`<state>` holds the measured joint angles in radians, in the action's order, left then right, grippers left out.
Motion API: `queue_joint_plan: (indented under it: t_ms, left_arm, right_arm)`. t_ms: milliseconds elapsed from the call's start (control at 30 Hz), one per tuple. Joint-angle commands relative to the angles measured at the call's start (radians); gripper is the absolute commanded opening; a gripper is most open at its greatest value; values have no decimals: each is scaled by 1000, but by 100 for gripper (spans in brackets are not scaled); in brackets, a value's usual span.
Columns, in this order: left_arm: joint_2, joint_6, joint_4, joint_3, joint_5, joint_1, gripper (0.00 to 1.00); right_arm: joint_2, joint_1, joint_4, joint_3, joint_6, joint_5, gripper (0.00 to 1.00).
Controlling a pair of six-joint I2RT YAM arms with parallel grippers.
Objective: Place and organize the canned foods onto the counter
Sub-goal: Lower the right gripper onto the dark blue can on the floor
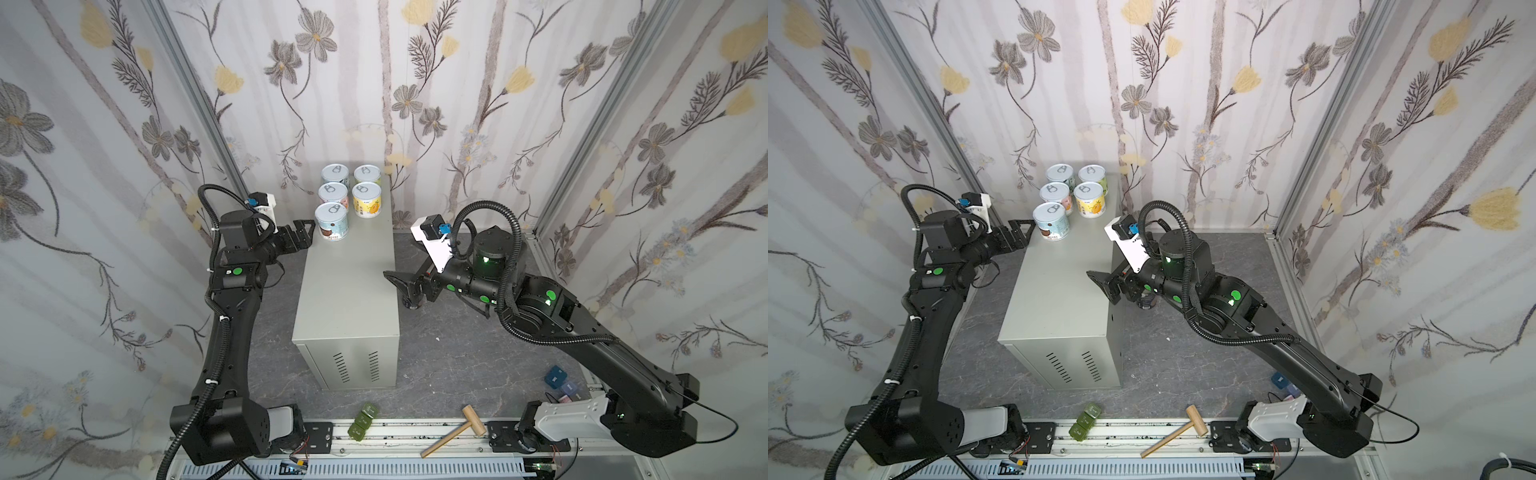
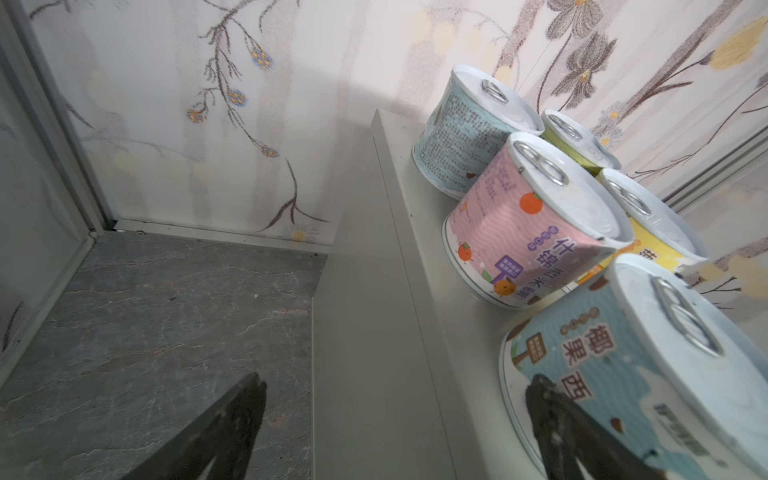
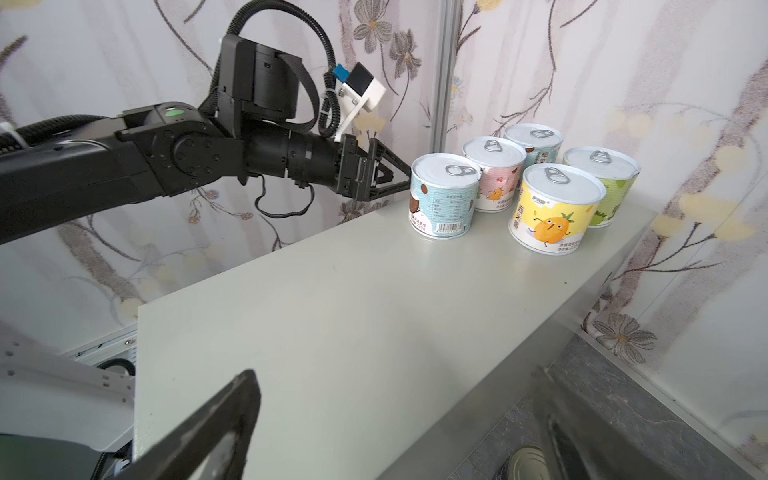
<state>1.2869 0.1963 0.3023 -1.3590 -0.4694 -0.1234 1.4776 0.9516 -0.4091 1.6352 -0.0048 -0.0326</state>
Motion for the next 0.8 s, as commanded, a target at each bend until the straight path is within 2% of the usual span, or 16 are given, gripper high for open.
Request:
queue_joint_plan:
  t_ms: [0, 100, 367, 600, 767]
  left_arm:
    - [-22, -28, 76, -24, 116, -2, 100]
    - [-63, -48, 157, -46, 177, -2, 100]
    - [-149, -106, 291, -26, 213, -3, 100]
    - [-175, -90, 297, -30, 168, -2, 100]
    - [-189, -74, 302, -32, 127, -1, 100]
  right_arm:
    - [19, -27, 5, 14, 61, 105, 100]
    - [29, -70, -4, 13, 132, 149, 100]
    - [-6, -216, -17, -105, 269, 268, 100]
    - [-22, -250, 25, -309, 309, 333, 100]
    - [-2, -267, 87, -452, 336, 318, 100]
